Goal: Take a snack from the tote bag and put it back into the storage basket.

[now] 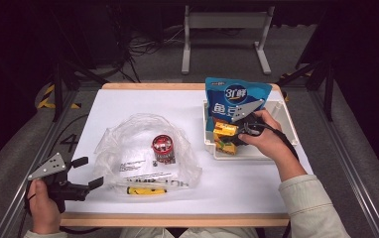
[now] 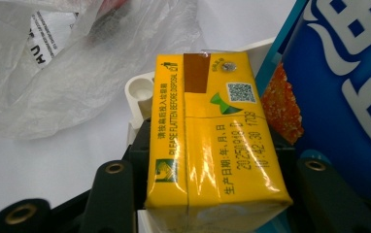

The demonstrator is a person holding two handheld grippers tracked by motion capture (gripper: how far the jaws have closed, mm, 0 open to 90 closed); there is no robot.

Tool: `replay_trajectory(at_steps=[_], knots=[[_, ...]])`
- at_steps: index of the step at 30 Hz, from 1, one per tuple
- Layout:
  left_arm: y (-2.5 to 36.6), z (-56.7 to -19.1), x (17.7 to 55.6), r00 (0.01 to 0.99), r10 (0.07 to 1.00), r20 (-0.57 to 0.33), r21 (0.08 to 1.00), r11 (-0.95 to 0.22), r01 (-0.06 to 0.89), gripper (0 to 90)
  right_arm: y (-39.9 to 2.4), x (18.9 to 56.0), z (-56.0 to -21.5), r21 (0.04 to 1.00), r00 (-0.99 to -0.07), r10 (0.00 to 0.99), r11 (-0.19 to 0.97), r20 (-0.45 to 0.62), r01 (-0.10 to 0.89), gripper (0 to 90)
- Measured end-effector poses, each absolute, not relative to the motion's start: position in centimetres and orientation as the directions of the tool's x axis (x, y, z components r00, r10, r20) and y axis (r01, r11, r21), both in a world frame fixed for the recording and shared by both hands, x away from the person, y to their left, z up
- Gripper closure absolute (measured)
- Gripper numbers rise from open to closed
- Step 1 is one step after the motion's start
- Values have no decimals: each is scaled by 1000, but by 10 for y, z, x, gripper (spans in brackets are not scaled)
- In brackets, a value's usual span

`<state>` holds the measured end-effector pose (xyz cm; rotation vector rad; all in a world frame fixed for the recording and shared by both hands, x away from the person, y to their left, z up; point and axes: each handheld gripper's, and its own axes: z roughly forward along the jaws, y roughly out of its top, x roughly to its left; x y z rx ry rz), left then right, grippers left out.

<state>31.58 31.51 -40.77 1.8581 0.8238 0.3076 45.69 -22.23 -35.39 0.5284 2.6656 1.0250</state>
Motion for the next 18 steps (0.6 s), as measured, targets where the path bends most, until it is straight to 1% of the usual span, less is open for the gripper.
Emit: replay_trajectory(at_steps=[18], knots=[[315,-408,316,731,664,-157,887,-230,400,22,-223,458,-366,688,-911,407,681,-73,249,536]])
